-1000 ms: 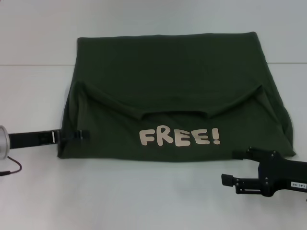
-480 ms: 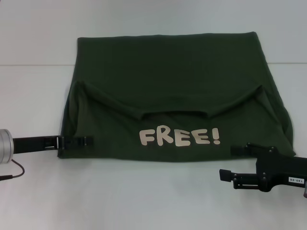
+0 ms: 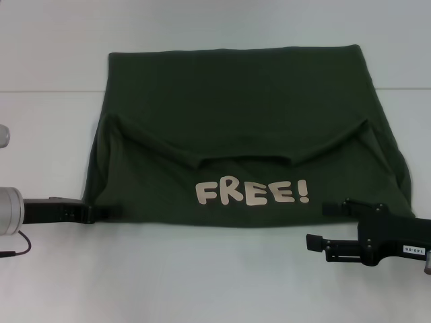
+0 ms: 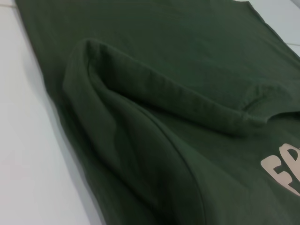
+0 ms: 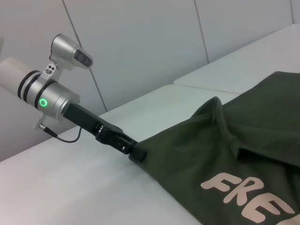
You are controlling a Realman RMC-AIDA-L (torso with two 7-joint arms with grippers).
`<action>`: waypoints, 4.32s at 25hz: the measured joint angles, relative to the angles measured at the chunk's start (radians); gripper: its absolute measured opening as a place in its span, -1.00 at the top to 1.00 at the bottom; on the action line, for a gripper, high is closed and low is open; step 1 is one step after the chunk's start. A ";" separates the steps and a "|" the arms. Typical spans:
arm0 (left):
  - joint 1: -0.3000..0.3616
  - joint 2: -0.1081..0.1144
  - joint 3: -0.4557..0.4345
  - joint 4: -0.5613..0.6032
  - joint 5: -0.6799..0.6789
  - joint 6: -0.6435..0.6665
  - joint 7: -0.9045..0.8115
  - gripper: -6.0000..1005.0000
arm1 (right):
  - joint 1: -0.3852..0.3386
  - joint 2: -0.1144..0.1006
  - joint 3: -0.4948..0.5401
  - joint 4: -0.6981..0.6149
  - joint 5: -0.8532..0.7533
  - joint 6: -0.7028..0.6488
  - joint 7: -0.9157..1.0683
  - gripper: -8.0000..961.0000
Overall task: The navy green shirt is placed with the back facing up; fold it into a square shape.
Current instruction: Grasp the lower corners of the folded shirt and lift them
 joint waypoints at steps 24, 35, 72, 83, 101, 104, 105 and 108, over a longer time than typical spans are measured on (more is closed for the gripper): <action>-0.009 0.009 -0.038 0.002 -0.008 0.059 0.014 0.88 | 0.138 -0.201 -0.016 -0.334 -0.386 -0.035 1.160 -0.96; -0.010 0.013 -0.060 0.007 -0.008 0.072 0.022 0.89 | 0.273 -0.161 -0.084 -0.205 -0.608 0.124 1.219 -0.96; -0.018 0.017 -0.073 0.010 -0.017 0.065 0.007 0.89 | 0.305 -0.116 -0.168 -0.100 -0.611 0.267 1.197 -0.16; -0.021 0.019 -0.073 0.011 -0.015 0.079 -0.001 0.89 | 0.302 -0.122 -0.167 -0.100 -0.609 0.262 1.192 0.82; 0.011 0.063 -0.135 0.086 0.172 0.594 -0.175 0.89 | 0.223 -0.170 -0.170 -0.100 -0.643 -0.153 0.946 0.88; 0.003 0.065 -0.123 0.084 0.229 0.707 -0.183 0.89 | 0.200 -0.161 -0.177 -0.099 -0.673 -0.223 0.886 0.88; 0.002 0.065 -0.111 0.083 0.240 0.736 -0.187 0.89 | 0.195 -0.158 -0.183 -0.099 -0.685 -0.239 0.873 0.88; 0.007 0.057 -0.050 0.083 0.264 0.765 -0.210 0.89 | 0.188 -0.151 -0.201 -0.099 -0.721 -0.262 0.849 0.87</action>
